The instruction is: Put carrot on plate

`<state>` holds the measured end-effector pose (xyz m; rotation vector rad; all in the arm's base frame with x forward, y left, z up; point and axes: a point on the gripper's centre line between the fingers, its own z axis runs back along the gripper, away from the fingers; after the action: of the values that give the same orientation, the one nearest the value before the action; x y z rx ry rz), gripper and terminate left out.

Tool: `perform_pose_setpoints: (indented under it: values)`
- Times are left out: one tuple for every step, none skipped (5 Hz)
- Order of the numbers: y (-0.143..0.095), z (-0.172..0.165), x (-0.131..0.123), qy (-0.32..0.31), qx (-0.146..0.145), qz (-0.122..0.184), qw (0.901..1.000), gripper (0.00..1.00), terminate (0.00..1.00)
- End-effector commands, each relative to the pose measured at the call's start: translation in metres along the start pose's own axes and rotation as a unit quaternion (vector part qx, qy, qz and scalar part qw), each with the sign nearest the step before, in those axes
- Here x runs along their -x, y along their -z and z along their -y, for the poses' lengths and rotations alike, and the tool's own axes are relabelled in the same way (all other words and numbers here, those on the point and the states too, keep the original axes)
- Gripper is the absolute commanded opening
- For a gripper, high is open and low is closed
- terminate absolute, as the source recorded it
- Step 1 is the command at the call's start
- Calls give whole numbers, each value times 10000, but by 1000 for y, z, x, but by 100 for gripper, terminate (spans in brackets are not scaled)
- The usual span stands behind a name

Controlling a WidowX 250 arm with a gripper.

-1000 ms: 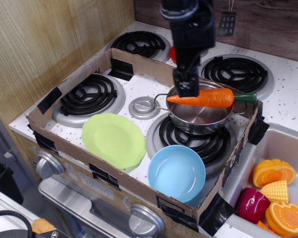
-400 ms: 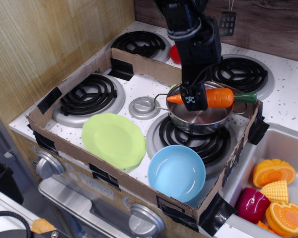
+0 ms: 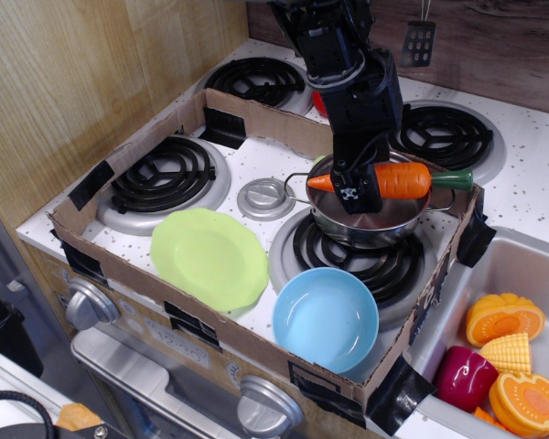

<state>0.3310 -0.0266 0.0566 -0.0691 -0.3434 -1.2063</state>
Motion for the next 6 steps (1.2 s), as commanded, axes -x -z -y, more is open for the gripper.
perform_pose_setpoints:
  values:
    - [-5,-12,-3,108,-189,19,9998,100,0]
    - [-3,-16,-1,129,-58,92,9999,0,0]
    - [-5,-16,-1,72,-45,-10,10000,0,0]
    - [-16,-16,-3,-1,-47,-109,9999,0,0]
    - [-44,-20,-7,-99,-151,-388,9991,0,0]
    - [-66,-16,-6,-284,-278,-573,9976,0,0]
